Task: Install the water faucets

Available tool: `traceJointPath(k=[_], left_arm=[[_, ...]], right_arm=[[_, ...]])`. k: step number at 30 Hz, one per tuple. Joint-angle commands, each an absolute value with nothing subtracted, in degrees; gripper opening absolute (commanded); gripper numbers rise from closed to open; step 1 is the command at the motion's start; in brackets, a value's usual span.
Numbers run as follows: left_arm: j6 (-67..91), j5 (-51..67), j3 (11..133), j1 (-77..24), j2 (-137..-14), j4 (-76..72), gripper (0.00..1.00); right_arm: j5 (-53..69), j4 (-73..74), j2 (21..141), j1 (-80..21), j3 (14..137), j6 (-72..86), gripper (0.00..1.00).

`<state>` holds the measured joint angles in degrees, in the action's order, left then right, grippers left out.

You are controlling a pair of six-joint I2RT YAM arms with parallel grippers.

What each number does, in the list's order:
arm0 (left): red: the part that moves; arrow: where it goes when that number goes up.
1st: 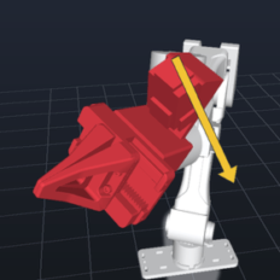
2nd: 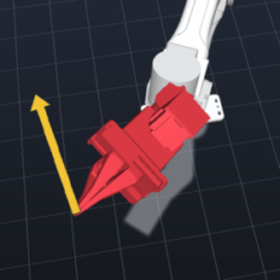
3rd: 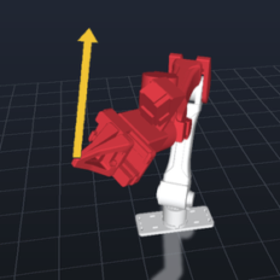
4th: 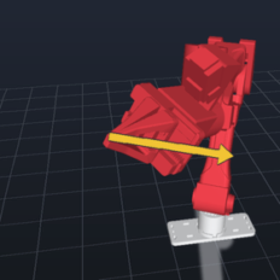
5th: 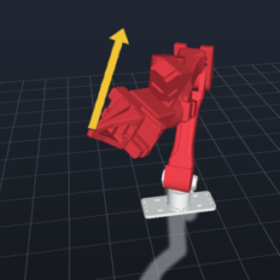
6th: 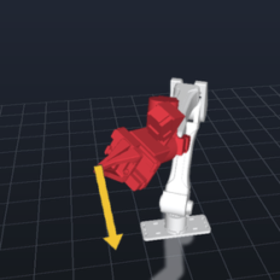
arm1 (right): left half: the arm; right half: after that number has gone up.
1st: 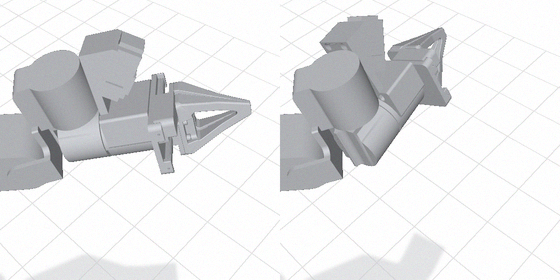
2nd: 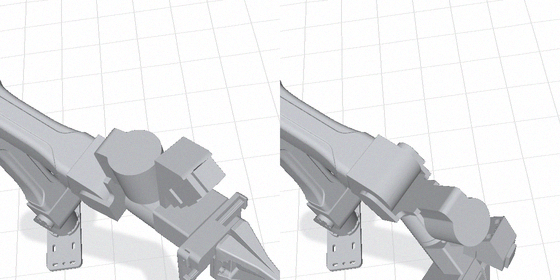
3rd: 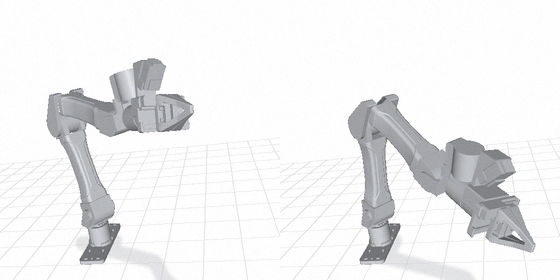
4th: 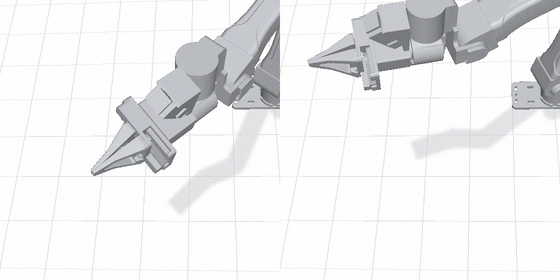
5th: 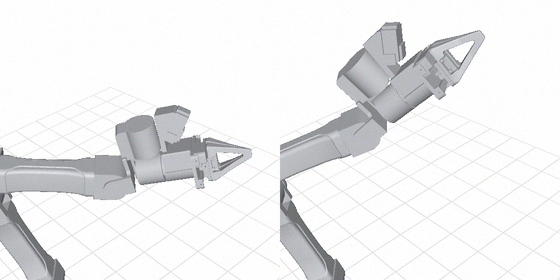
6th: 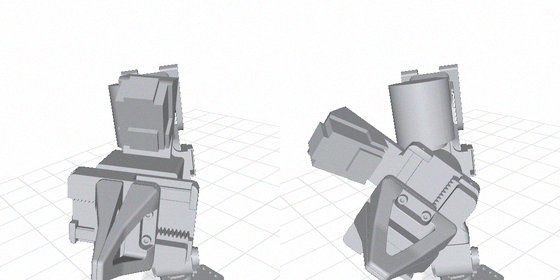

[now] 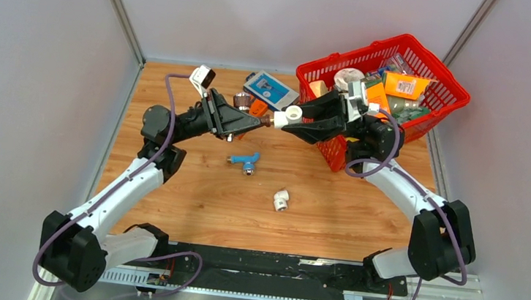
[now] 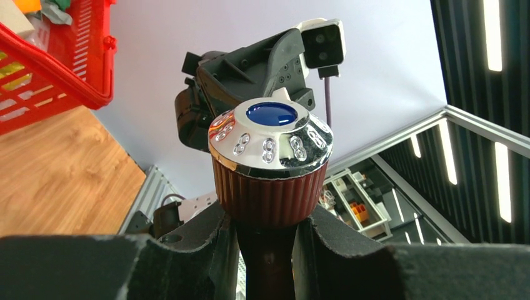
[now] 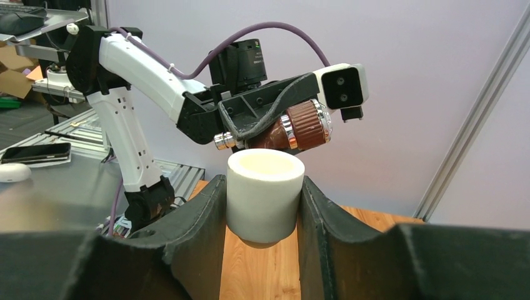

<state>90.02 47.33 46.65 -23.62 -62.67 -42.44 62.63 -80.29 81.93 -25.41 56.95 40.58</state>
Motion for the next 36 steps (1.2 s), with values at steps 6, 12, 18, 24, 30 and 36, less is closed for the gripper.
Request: traceJointPath(k=[6, 12, 18, 24, 30, 36], left_arm=[[87.8, 43.8, 46.5, -26.4, -61.7, -55.4, 0.00], [86.0, 46.8, 45.9, -26.4, -63.2, -60.9, 0.00], [85.7, 46.5, 44.2, -26.5, -64.0, -69.4, 0.00], [76.6, 46.0, 42.9, -26.5, -62.1, -69.0, 0.00], [69.9, 48.7, 44.2, -26.8, -61.3, -62.4, 0.00], [59.4, 51.9, 49.0, -26.9, -59.9, -42.3, 0.00]], right_arm=[[63.6, -98.2, 85.7, -29.4, 57.7, 43.6, 0.00], [64.0, -98.3, 86.1, -30.1, 58.6, 45.8, 0.00], [61.6, -98.3, 86.7, -31.0, 59.6, 49.9, 0.00], [59.9, -98.3, 87.8, -32.7, 60.2, 53.2, 0.00], [60.0, -98.2, 88.8, -35.0, 60.2, 53.3, 0.00], [62.5, -96.2, 88.1, -35.0, 60.4, 50.7, 0.00]])
